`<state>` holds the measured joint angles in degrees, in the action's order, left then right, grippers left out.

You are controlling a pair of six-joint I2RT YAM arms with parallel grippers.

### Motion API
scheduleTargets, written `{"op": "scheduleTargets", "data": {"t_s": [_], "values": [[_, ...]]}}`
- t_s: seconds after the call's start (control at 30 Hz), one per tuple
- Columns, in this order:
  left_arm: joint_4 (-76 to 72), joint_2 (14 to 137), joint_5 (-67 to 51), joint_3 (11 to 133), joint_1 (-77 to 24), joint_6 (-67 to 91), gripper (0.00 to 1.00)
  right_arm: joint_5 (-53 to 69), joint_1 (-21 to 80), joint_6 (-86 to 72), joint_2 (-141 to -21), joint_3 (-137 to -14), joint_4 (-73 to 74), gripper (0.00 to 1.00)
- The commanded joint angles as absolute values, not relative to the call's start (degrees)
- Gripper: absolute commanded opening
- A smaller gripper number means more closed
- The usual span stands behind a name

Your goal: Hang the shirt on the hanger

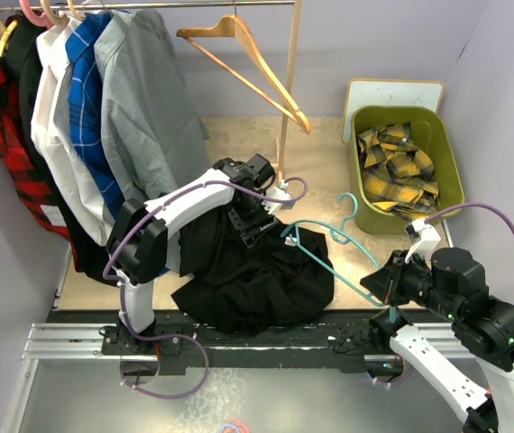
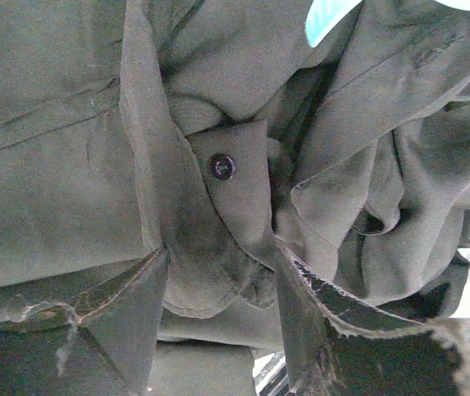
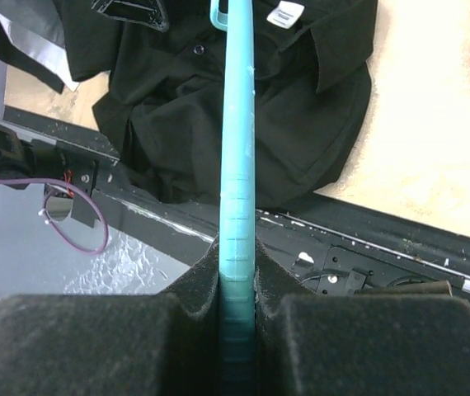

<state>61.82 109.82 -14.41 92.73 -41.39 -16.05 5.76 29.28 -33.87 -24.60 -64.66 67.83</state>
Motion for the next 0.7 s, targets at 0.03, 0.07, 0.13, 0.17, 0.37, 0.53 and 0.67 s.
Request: {"op": "scheduleTargets", "data": {"t_s": [0.03, 0.07, 0.13, 0.17, 0.37, 0.53, 0.67], "values": [[60.5, 111.3, -13.7, 92.3, -41.4, -16.7, 0.45, 8.8, 29.3, -32.9, -21.1, -63.0, 65.5, 0.0], [60.4, 111.5, -13.5, 92.3, -41.3, -16.6, 0.34, 9.4, 29.3, -32.8, -21.0, -62.4, 65.0, 0.0], [60.5, 112.0, -13.3, 93.0, -41.4, -16.2, 0.03, 10.5, 29.3, -32.6, -21.1, -61.5, 63.9, 0.0], [60.7, 111.7, -13.1, 93.8, -41.4, -16.0, 0.0, 10.9, 29.3, -32.6, -21.1, -61.2, 63.3, 0.0], [63.0, 106.1, -18.8, 100.3, -41.4, -17.0, 0.0, 11.5, 29.2, -33.3, -20.7, -59.2, 57.0, 0.0], [64.6, 104.7, -19.4, 103.4, -41.5, -16.6, 0.0, 12.0, 29.2, -34.9, -20.8, -55.0, 49.3, 0.0], [65.2, 103.6, -19.7, 105.0, -41.4, -16.4, 0.0, 11.0, 29.3, -35.1, -21.7, -53.6, 46.3, 0.0]]}}
